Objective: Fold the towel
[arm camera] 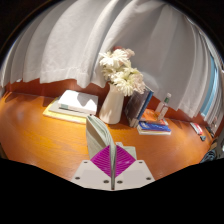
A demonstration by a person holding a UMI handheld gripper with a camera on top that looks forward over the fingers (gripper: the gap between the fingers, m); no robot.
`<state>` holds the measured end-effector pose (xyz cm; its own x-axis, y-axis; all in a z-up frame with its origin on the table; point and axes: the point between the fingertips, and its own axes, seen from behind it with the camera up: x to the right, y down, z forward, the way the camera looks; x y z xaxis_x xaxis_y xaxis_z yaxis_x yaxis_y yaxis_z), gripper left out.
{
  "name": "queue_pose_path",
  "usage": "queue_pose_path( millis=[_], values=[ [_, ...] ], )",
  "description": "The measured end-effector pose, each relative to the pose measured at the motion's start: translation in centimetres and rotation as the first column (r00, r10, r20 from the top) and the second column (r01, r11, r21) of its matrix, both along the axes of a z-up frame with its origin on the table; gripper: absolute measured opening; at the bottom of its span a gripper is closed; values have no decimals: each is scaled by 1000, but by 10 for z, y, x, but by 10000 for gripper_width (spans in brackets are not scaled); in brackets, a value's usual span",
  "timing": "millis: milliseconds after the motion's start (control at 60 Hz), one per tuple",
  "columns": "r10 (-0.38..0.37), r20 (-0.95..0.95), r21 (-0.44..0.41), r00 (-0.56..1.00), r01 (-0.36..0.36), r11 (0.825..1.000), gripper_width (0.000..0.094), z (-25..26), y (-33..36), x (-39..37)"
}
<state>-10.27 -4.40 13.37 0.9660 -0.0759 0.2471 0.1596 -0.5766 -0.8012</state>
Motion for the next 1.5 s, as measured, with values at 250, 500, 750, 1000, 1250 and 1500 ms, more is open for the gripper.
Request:
queue_pose_path(
  millis=[250,500,750,1000,1250,1500],
  values=[
    [1,-69,-127,998,-10,992,143,-73,-28,104],
    [127,-116,-115,985,-141,983,673,-50,-50,103],
    [138,-192,49,972,-130,990,696,68,-80,72],
    [107,-213,135,971,-79,988,698,139,-128,43],
    [99,-221,132,970,-70,989,697,142,-170,-4],
    [119,-212,137,970,-91,986,697,153,-191,-35]
  ],
)
